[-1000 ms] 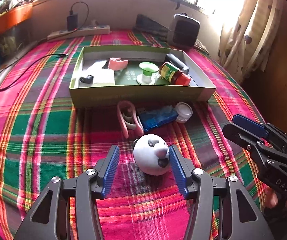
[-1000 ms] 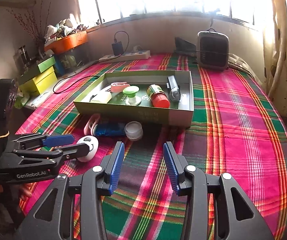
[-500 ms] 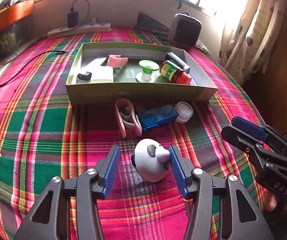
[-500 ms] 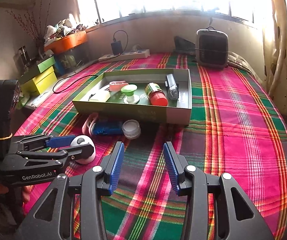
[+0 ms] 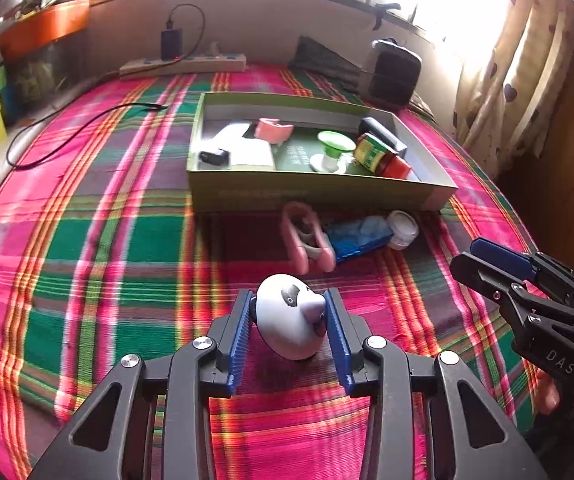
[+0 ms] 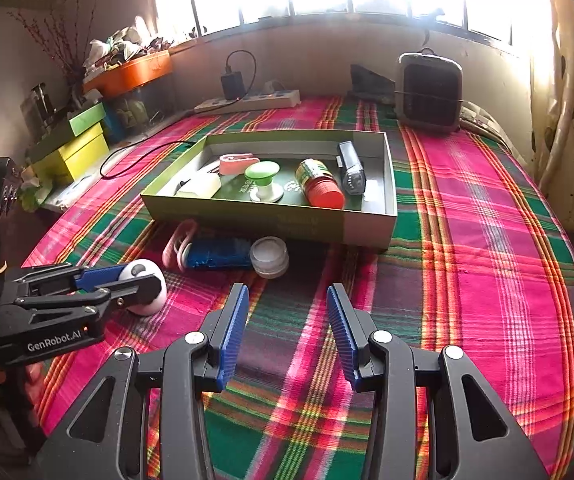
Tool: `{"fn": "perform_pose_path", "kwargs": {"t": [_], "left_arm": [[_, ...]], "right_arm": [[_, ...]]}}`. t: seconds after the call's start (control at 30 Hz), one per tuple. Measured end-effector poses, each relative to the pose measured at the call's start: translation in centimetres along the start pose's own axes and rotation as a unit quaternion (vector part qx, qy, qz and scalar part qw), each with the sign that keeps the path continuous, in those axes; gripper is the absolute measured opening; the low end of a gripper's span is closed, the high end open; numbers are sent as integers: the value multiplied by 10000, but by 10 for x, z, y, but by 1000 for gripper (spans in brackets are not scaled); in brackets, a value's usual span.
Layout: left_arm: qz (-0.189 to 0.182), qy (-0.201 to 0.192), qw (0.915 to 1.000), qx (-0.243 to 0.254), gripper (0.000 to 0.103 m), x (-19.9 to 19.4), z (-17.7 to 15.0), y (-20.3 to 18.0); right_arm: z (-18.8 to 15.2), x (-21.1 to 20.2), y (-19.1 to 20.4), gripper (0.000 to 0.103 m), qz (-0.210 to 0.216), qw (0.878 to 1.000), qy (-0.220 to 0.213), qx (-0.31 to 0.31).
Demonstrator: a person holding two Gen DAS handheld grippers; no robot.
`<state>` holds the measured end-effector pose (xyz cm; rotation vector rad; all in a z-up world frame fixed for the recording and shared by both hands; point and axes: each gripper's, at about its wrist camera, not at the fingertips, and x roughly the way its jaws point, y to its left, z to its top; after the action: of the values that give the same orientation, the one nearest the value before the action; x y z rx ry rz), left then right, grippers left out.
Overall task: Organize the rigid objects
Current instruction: 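Close the left tool around the white egg-shaped object and lift it, then grasp the white round cap with the right tool while the left tool holds the egg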
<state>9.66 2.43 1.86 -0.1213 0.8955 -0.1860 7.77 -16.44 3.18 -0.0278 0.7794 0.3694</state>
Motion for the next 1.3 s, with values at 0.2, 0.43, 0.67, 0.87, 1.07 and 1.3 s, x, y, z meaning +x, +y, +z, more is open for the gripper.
{"fn": "perform_pose_path", "kwargs": {"t": [0.2, 0.43, 0.67, 0.87, 1.07, 1.3], "left_arm": [[39, -61, 9999, -131, 35, -2, 0, 16], [132, -118, 9997, -186, 35, -4, 0, 30], [65, -111, 9996, -241, 36, -1, 1, 38], [84, -92, 9998, -172, 36, 1, 2, 36], [76, -107, 9998, -145, 36, 3, 2, 37], [94, -147, 9998, -135, 36, 3, 2, 36]], "right_arm": [[3, 8, 7, 42, -18, 10000, 88, -8], [12, 23, 11, 42, -163, 9996, 199, 68], [22, 37, 15, 42, -343, 9988, 337, -41], [25, 47, 15, 42, -437, 9980, 445, -74], [27, 52, 11, 42, -494, 9976, 483, 45], [26, 57, 8, 42, -587, 9967, 564, 72]]}}
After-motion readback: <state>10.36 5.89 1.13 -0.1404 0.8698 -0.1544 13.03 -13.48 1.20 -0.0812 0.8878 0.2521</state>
